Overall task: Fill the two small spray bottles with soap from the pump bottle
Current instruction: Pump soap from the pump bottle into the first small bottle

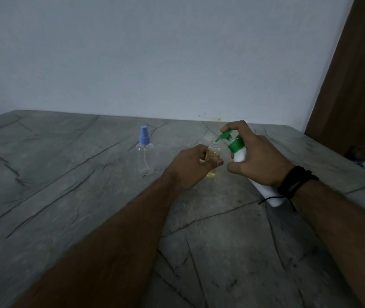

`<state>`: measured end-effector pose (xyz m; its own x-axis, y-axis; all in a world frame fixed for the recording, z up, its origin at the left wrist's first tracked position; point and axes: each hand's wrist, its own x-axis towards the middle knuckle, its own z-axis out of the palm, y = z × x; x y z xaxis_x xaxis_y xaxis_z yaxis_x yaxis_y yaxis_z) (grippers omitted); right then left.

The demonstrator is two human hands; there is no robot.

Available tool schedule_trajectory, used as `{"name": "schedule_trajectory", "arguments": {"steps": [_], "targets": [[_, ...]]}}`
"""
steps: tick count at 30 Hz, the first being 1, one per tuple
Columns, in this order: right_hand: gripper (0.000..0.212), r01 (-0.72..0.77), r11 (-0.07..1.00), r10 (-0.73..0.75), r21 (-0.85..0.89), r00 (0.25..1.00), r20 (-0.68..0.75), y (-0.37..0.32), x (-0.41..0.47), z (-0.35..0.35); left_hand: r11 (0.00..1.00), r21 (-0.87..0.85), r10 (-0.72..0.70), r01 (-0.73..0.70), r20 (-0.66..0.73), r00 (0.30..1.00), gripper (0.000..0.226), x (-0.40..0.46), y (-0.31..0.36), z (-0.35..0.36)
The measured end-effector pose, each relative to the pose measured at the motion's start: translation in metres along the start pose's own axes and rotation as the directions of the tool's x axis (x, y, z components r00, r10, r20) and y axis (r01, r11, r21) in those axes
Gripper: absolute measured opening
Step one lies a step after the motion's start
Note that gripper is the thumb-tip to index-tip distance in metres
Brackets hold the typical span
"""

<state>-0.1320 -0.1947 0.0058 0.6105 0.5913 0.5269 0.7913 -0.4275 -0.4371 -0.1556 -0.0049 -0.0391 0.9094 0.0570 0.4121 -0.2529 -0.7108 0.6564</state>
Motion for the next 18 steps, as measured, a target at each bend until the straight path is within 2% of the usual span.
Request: {"name": "schedule_trajectory", "arguments": {"steps": [18], "targets": [[0.070,0.014,1.000,-0.014,-0.007,1.000,0.004,0.0002,0.0008,0.0009,1.000,0.010,0.015,-0.015,-0.009,1.000,0.040,0.0005,-0.0009,0.0006]]}}
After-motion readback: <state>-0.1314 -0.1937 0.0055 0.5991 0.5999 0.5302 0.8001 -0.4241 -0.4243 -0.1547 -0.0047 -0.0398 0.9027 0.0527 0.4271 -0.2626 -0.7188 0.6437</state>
